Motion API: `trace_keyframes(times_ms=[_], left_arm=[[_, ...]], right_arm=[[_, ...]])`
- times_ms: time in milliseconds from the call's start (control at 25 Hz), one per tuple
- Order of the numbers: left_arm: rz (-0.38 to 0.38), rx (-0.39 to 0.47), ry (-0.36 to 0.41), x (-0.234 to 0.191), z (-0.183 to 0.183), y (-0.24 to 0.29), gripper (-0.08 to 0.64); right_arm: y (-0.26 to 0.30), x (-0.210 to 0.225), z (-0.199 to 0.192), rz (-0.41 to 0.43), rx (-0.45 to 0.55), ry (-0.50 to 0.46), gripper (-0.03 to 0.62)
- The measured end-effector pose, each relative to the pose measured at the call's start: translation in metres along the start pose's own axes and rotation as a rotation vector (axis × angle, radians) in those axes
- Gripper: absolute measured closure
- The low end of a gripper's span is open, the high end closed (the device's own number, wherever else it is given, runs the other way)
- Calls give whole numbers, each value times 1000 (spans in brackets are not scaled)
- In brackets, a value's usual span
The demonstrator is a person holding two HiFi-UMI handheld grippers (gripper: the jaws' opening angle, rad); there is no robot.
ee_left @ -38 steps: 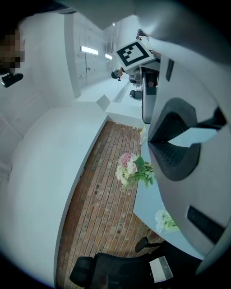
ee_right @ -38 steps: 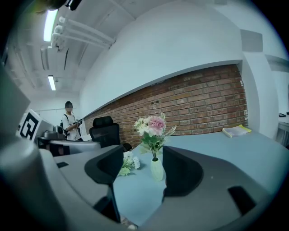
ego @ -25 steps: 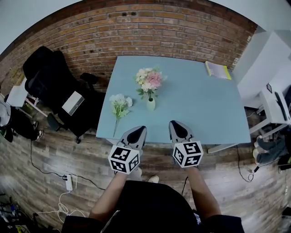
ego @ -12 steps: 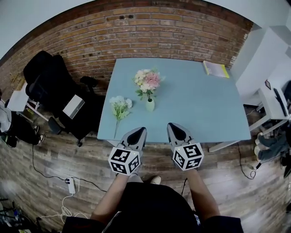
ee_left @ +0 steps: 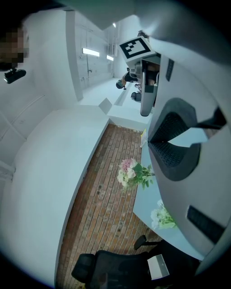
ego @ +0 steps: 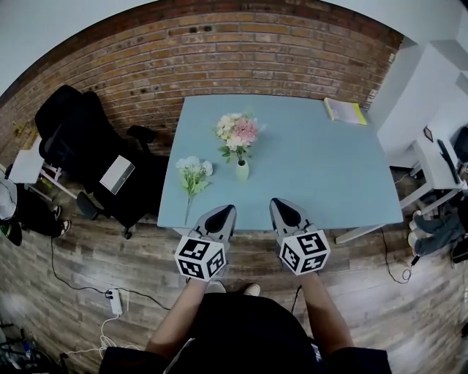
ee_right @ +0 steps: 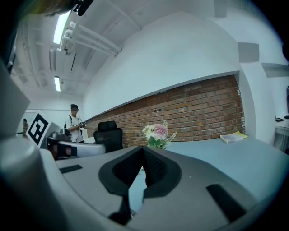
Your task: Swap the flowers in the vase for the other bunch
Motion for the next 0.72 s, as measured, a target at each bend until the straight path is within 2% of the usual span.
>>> trace_keyframes(times_ms=[720], left_arm=[[-16, 0, 8, -14, 6, 6, 552]], right_arm=[[14, -2, 3, 2, 3, 6, 578]])
Point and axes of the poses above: the fingertips, and each gripper's own axes: y forward along the fingers, x to its right, z out of its top, the point moved 5 cm from there along -y, backward along the fingers, and after that the axes turned 6 degrees about y, right-handed, at the moved point
